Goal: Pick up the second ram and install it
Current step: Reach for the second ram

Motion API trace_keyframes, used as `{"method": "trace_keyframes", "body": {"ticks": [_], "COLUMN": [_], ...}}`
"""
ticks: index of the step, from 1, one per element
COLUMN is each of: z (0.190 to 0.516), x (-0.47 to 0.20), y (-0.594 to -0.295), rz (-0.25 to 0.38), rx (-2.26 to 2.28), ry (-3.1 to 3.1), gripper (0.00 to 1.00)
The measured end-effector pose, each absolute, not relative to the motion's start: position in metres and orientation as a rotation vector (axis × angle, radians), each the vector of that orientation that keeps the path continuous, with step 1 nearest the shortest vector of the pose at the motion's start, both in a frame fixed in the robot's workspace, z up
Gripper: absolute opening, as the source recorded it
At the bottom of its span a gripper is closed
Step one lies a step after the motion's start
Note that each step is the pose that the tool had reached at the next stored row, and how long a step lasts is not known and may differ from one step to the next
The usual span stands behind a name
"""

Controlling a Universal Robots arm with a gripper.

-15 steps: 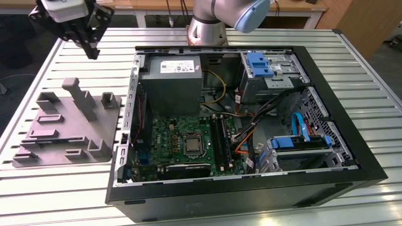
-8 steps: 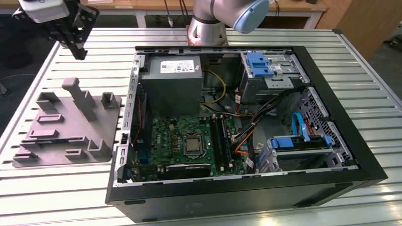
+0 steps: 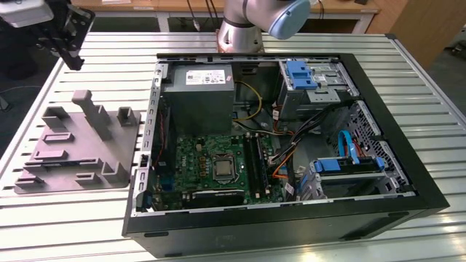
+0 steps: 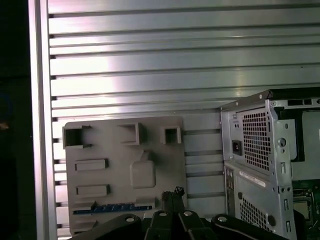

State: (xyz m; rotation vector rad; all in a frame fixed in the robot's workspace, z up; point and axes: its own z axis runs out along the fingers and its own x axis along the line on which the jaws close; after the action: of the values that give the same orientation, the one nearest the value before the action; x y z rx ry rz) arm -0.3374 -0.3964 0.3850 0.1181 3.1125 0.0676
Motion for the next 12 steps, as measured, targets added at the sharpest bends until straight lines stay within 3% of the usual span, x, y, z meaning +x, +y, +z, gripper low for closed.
{"method": "trace_keyframes", "body": {"ticks": [12], "z": [0.383], "x": [-0.376], "y": [-0.396], "rz": [0.068], "rx": [0.118], "ry": [3.113], "gripper": [0.1]}}
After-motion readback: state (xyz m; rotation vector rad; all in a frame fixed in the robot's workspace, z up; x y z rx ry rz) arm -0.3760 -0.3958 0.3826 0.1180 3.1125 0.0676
